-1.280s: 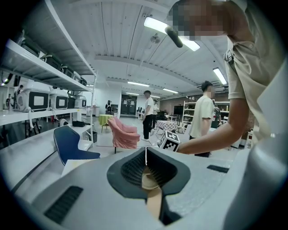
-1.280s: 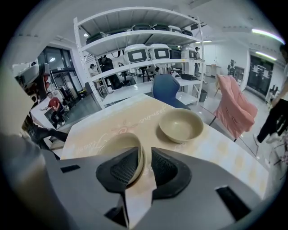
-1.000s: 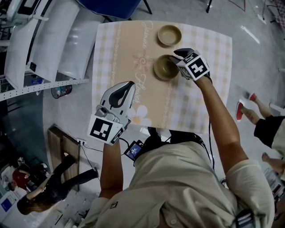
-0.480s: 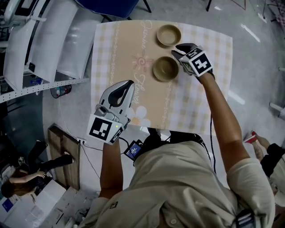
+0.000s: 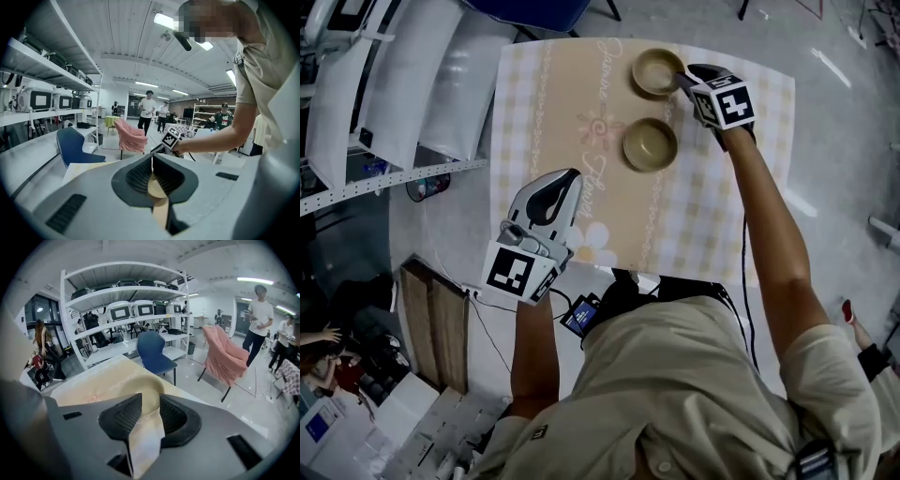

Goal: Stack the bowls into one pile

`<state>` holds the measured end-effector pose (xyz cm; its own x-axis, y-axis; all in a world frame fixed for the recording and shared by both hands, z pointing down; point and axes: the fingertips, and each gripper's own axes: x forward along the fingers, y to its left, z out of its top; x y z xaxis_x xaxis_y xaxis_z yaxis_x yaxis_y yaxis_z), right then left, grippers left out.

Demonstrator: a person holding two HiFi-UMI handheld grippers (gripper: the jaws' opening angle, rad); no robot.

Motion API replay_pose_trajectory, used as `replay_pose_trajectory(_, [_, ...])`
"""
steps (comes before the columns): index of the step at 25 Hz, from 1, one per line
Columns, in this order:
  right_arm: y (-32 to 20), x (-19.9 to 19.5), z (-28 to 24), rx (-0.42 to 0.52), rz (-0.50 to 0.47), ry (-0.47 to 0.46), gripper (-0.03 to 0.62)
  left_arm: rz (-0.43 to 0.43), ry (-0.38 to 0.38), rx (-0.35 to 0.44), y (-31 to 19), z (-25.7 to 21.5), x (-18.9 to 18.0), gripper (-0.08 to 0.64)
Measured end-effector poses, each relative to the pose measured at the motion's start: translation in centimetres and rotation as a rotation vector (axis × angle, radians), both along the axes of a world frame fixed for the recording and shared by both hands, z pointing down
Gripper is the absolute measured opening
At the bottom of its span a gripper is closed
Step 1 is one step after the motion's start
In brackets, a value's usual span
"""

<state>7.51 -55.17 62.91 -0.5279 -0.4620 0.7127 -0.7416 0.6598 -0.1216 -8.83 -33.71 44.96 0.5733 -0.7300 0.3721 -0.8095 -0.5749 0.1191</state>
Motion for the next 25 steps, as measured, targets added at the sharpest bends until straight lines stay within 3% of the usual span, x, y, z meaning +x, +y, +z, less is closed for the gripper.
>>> replay_pose_trajectory(16, [-2.0,0.0,4.0,-0.118,0.062,-0.032,0.114,-0.007,-0.005,-0.036,-0.8,1.7,-0.2,0.015])
replay_pose_trajectory(21, [-2.2,0.3,4.6,-0.134,0.094,-0.037,0.023,-0.006,0.000,-0.038,-0.8,2.0,-0.1,0.015])
replay_pose_trajectory(25, [-2.2,-0.1,4.1,-0.157,0.110,-0.093,0.014,-0.007,0.001,-0.035,-0.7,2.0,-0.1,0.015])
